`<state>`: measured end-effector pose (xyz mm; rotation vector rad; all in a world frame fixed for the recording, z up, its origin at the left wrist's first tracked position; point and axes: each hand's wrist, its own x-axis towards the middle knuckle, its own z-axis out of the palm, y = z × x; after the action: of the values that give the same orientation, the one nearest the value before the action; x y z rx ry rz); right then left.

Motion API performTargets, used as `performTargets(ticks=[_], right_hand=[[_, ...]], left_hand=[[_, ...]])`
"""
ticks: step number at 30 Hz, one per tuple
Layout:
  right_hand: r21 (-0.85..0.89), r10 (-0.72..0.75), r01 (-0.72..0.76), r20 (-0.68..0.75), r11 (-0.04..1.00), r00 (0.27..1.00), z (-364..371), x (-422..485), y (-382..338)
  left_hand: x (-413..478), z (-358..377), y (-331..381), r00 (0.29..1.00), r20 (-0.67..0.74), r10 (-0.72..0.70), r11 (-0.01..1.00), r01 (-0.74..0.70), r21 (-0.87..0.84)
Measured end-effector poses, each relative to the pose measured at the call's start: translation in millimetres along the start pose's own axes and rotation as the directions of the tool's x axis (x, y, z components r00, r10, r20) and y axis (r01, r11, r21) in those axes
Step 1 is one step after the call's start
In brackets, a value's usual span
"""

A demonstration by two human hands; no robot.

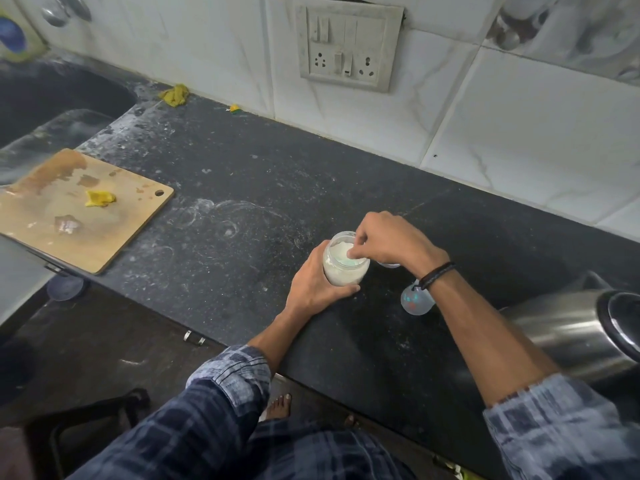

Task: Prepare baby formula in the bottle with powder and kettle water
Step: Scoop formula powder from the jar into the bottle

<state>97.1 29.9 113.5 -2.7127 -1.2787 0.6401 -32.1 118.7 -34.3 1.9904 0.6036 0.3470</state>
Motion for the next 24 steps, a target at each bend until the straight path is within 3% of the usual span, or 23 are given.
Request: performTargets(ticks=[8, 17, 24], right_hand=[[-0.155, 0.017, -0.016, 0.006, 0.988, 1.0, 7.2, -3.9, -14.2], [-0.097, -0.029, 0.011, -0.182, 0.995, 0.983, 2.8, -17.9, -6.1], [-0.046, -0.09, 0.081, -0.242, 0.996, 0.966, 3.4, -24.6, 0.0]], left_hand=[[-0.3, 0.2, -0.2, 1.0, -0.005, -0.008, 1.0, 0.008, -0.027], [1.0, 0.4, -2.1, 1.0, -0.002, -0.001, 1.0, 0.001, -0.018], [0.1, -0.7, 1.1, 0.999, 0.033, 0.017, 1.0, -0.016, -0.018]])
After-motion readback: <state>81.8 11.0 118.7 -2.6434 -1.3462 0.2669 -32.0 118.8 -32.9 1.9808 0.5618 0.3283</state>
